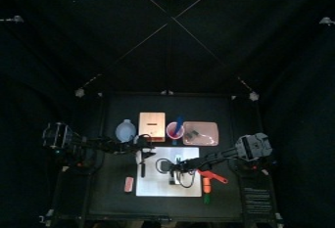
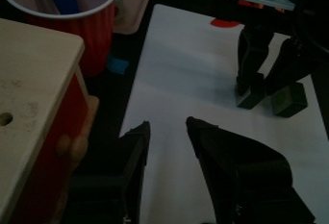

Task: Place sushi on board then cut the sushi with the knife then place the pieces on the plate
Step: Place the 4 sushi pieces on the plate

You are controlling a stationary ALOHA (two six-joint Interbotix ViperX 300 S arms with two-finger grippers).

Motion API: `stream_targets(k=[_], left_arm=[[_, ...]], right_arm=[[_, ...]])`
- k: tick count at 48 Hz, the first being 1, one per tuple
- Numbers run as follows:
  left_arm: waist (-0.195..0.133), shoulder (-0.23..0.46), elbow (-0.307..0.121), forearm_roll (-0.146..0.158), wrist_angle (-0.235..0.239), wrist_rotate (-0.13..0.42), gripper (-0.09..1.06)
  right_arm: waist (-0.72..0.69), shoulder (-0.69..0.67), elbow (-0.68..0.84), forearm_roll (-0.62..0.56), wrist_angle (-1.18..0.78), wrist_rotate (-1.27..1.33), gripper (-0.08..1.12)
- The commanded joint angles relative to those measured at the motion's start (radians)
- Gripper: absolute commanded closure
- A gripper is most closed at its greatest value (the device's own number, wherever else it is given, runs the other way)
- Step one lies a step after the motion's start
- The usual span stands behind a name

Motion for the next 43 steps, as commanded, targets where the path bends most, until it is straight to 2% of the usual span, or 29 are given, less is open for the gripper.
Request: stream_targets(k=[1,6,14,27,35,43], left_arm=[[0.003,-0.003,-0.011,-0.002,-0.005,0.002,0.21],[0.003,-0.003,-0.011,0.000,-0.005,0.003,0.21],[0.003,-0.003,-0.006,-0.002,-0.005,0.003,0.21],[0.005,-0.003,-0.008,0.000,-0.005,0.003,0.21],[0.005,-0.003,-0.009,0.000,-0.005,0.003,0.21],[0.003,-0.003,-0.011,0.000,-0.005,-0.002,0.21]], right_arm=[[-0.021,-0.066,0.017,0.020,-0.009,0.002,0.46],[-0.055,-0.129,0.061,0.038,-0.009,0.003,0.45],[-0.160,-0.308,0.172,0.058,0.005,0.006,0.45],[-0.443,-0.552,0.351,0.061,0.052,0.003,0.45],[-0.603,-0.569,0.387,0.054,0.063,0.000,0.45],[-0.704,-0.491,0.402,0.044,0.035,-0.002,0.45]])
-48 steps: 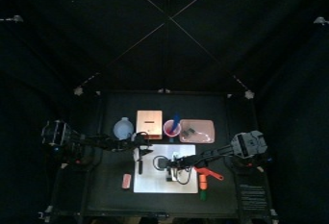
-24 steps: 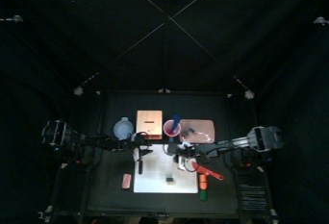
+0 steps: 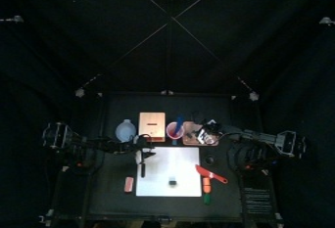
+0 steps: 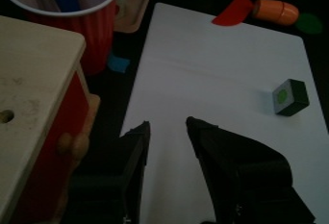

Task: Place sushi on board then cut the sushi with the knife then place the pieces on the plate
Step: Place the 4 sushi pieces on the plate

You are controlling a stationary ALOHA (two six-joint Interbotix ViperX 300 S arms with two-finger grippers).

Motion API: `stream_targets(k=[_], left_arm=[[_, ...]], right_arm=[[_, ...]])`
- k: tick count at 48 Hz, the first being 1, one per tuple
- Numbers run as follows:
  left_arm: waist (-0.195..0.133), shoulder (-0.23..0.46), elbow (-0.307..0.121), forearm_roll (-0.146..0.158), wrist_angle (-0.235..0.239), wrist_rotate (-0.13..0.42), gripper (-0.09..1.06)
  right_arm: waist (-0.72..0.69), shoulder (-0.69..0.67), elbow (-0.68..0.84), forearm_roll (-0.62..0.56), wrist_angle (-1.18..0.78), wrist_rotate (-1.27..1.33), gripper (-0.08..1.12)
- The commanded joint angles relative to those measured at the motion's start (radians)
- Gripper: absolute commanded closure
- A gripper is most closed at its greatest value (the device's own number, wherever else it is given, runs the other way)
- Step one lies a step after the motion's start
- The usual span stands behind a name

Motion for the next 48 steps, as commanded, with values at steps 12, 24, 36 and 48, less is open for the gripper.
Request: stream_targets(k=[12,24,36,48], left_arm=[[-0.002,-0.003,-0.014,0.000,-0.005,-0.003,0.21],[0.002,-0.003,-0.011,0.000,-0.005,-0.003,0.21],[0.003,-0.002,-0.009,0.000,-0.005,-0.003,0.20],[0.005,-0.002,-0.011,-0.002,-0.005,-0.003,0.21]], right_arm=[[-0.087,0.176,-0.006,-0.048,-0.060,0.000,0.45],[-0.094,0.178,-0.003,-0.049,-0.069,0.000,0.45],[-0.106,0.160,0.021,-0.040,-0.063,0.000,0.42],[-0.103,0.118,0.020,-0.034,-0.048,0.000,0.25]])
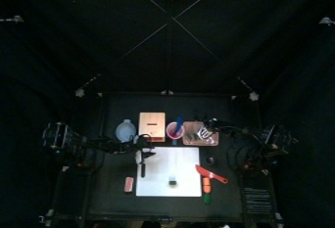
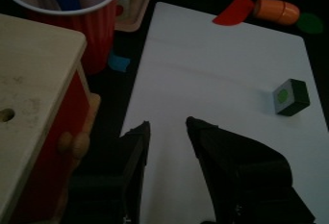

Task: Place sushi on board then cut the sushi with the knife then place the pieces on the plate
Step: Place the 4 sushi pieces on the plate

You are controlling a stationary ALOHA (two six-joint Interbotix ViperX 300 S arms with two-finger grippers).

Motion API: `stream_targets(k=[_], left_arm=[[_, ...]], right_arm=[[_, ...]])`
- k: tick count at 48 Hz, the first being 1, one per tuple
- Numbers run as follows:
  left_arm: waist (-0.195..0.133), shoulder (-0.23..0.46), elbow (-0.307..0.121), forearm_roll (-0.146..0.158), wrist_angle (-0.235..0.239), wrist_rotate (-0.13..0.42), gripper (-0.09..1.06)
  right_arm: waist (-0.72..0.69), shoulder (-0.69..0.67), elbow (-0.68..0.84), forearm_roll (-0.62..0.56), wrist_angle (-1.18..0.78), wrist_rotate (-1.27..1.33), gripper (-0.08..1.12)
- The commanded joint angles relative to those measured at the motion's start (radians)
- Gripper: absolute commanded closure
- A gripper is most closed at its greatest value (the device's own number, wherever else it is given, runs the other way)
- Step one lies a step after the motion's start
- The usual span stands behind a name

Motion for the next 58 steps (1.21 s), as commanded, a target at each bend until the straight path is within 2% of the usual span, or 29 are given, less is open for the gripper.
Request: stream_targets(k=[1,8,12,23,28,37,45,58], left_arm=[[0.005,-0.003,-0.012,-0.002,-0.005,0.000,0.21],[0.005,-0.003,-0.012,-0.005,-0.005,0.000,0.21],[0.006,-0.003,-0.014,-0.006,-0.005,0.000,0.21],[0.006,-0.003,-0.015,-0.009,-0.005,0.000,0.21],[0.006,-0.003,-0.017,-0.017,-0.005,0.000,0.21],[0.006,-0.003,-0.014,-0.029,-0.005,0.000,0.21],[0.003,-0.003,-0.012,-0.044,-0.002,0.002,0.21],[0.002,-0.003,-0.012,-0.041,0.015,0.003,0.21]], right_arm=[[0.002,-0.066,-0.012,0.002,0.017,-0.002,0.25],[0.025,-0.160,-0.029,0.002,0.066,-0.002,0.25],[0.086,-0.215,-0.043,0.008,0.094,-0.002,0.25],[0.407,-0.281,-0.091,0.032,0.091,0.000,0.25],[0.555,-0.253,-0.121,0.051,0.052,0.000,0.25],[0.726,-0.152,-0.190,0.098,-0.040,-0.002,0.25],[0.788,-0.055,-0.247,0.143,-0.080,-0.002,0.24],[0.815,0.083,-0.316,0.189,-0.103,-0.003,0.23]])
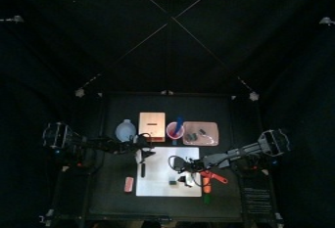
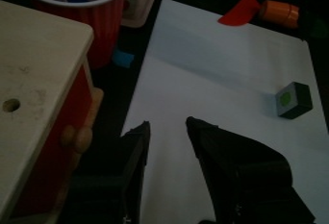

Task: Place sushi on board then cut the sushi with the knife then place the pieces on the plate
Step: Place the 4 sushi pieces on the plate

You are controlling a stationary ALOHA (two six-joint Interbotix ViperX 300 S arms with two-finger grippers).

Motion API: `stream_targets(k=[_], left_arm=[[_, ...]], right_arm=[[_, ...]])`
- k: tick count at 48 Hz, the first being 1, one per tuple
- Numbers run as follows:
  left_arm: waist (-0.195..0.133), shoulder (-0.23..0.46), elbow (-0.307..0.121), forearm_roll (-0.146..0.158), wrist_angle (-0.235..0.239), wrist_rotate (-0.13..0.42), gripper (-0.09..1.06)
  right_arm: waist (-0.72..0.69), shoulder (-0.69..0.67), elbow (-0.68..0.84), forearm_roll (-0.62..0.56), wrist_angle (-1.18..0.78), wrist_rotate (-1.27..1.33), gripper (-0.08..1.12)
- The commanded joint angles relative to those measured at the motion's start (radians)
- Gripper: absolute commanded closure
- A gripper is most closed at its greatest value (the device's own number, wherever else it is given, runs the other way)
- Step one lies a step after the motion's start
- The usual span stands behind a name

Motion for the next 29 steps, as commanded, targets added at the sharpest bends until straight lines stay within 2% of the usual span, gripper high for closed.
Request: stream_targets(k=[1,29], left_arm=[[0.000,-0.003,-0.011,0.002,0.002,0.002,0.21],[-0.006,-0.003,-0.009,0.003,0.008,0.002,0.21]], right_arm=[[0.008,0.021,-0.048,0.003,-0.011,-0.003,0.23],[0.044,0.195,-0.143,0.011,-0.003,-0.002,0.23]])
